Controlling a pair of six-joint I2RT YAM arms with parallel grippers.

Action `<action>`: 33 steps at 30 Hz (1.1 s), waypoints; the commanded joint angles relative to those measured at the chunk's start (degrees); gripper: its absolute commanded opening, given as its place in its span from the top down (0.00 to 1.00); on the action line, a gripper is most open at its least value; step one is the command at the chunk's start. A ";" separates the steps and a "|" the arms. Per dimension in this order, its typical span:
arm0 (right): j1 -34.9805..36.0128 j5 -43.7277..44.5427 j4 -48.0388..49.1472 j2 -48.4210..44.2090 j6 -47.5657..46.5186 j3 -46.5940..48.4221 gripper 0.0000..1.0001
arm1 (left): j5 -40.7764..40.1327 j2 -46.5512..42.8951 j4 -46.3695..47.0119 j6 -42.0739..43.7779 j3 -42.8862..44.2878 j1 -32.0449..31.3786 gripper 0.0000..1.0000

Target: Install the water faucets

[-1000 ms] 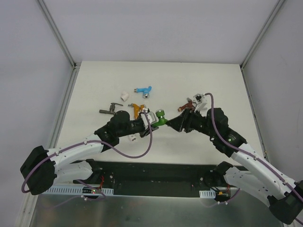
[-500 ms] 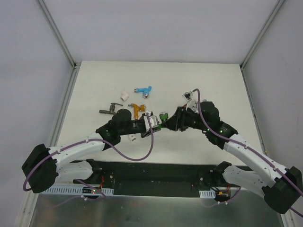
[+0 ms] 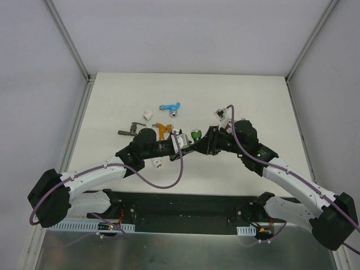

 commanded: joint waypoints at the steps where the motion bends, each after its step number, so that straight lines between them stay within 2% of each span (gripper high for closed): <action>1: 0.31 -0.80 3.88 -0.34 0.24 -0.37 0.74 | 0.78 0.11 5.14 -0.60 2.44 -0.18 1.00; 4: 0.31 -0.36 3.88 -0.61 -1.34 -0.72 0.97 | 0.17 -0.23 5.23 -0.86 2.09 -0.09 1.00; 7: 0.31 0.78 4.41 -1.39 -3.97 -1.77 0.99 | -3.69 -1.64 5.23 -2.79 1.13 -0.09 1.00; 8: 0.31 1.57 4.76 -1.66 -4.94 -2.38 0.99 | -5.96 -2.43 5.14 -3.49 0.51 -0.18 0.95; 10: 0.22 3.24 5.55 -2.80 -7.92 -3.70 1.00 | -11.84 -4.36 3.57 -6.29 -0.02 -0.09 0.68; 13: 0.22 6.14 7.74 -4.12 -12.14 -6.25 1.00 | -19.84 -7.87 -4.76 -11.39 1.12 -0.09 0.52; 15: 0.22 8.25 9.07 -4.82 -14.60 -7.57 1.00 | -25.12 -10.24 -10.30 -16.57 2.00 -0.09 0.31; 20: 0.22 10.37 10.99 -4.65 -21.80 -9.24 1.00 | -41.12 -14.56 -30.67 -28.61 7.26 0.08 0.11; 23: 0.31 11.59 13.90 -4.91 -25.85 -11.08 1.00 | -44.65 -15.09 -43.25 -34.41 10.34 0.17 0.08; 28: 0.31 12.74 17.59 -5.18 -32.54 -13.98 1.00 | -46.15 -13.60 -60.75 -45.58 14.21 2.10 0.11; 30: 0.39 12.65 20.13 -5.35 -33.68 -15.48 1.00 | -44.49 -12.20 -66.03 -49.45 14.74 3.94 0.11; 33: 0.39 12.91 23.65 -4.92 -34.47 -17.50 1.00 | -38.79 -9.74 -67.98 -54.37 12.82 8.24 0.12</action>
